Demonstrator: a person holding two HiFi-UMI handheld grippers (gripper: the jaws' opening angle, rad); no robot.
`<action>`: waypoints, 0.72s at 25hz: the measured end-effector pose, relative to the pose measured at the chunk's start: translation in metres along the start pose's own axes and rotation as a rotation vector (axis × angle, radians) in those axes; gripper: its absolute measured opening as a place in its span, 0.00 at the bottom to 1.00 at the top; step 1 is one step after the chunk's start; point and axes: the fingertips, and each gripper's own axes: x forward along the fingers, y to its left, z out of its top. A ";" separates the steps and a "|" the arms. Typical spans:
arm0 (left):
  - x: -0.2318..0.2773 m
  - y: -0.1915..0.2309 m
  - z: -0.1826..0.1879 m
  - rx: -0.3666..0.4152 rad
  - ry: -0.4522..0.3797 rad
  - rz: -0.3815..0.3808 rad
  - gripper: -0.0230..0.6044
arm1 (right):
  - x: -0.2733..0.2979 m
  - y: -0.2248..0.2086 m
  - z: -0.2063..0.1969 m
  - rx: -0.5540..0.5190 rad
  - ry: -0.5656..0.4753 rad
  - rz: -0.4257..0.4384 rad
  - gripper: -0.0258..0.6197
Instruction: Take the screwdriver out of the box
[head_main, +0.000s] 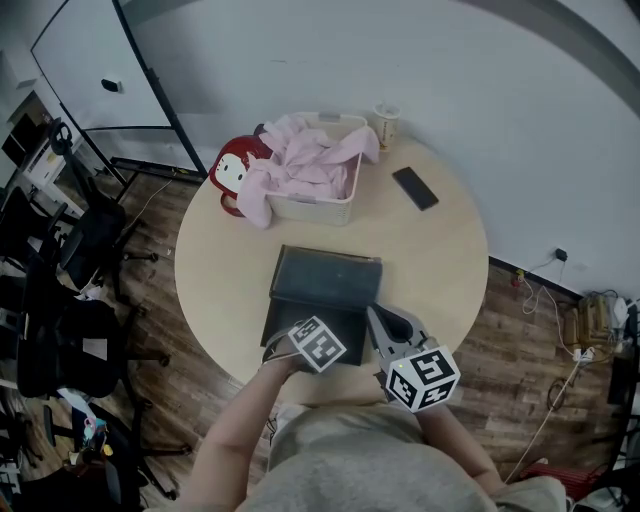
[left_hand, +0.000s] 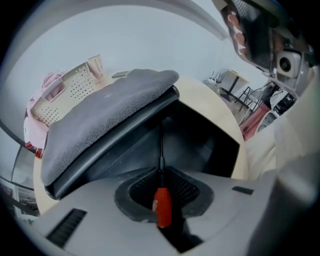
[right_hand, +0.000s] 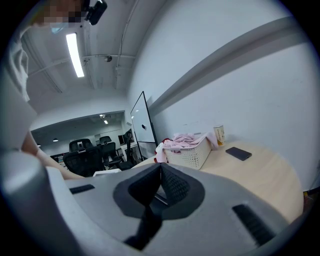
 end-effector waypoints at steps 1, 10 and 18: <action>-0.001 0.001 0.001 0.002 -0.003 0.006 0.12 | -0.001 0.001 0.000 -0.001 -0.001 0.000 0.04; -0.026 0.003 0.008 0.013 -0.055 0.035 0.11 | -0.012 0.010 -0.003 0.000 -0.009 -0.003 0.04; -0.047 -0.001 0.005 0.104 -0.069 0.118 0.11 | -0.025 0.020 -0.009 0.006 -0.018 -0.015 0.04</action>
